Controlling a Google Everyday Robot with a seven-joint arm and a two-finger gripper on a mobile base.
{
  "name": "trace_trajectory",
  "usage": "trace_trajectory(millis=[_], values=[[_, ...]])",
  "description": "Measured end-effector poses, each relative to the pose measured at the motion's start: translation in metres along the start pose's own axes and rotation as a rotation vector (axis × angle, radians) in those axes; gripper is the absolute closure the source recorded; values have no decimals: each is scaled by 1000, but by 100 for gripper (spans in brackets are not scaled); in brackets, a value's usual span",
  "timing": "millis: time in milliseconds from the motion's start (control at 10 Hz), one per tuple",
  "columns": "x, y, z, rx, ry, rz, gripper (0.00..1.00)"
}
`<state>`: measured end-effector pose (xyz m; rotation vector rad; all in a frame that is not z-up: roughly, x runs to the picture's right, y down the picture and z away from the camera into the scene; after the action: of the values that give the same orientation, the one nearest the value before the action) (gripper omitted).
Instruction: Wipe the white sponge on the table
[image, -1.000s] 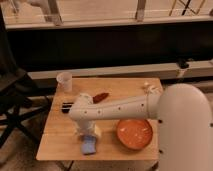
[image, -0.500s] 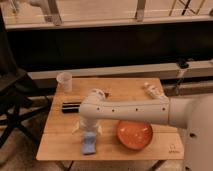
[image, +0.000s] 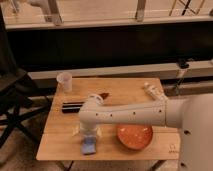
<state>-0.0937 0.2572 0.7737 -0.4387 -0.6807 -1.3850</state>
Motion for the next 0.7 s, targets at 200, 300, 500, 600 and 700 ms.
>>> trace_trajectory(millis=[200, 300, 500, 600, 700], values=[[-1, 1, 4, -12, 11, -3, 20], [-2, 0, 6, -20, 20, -9, 20], [-4, -2, 10, -33, 32, -19, 20], [-5, -2, 12, -39, 35, -22, 20], [-5, -2, 14, -43, 39, -23, 20]])
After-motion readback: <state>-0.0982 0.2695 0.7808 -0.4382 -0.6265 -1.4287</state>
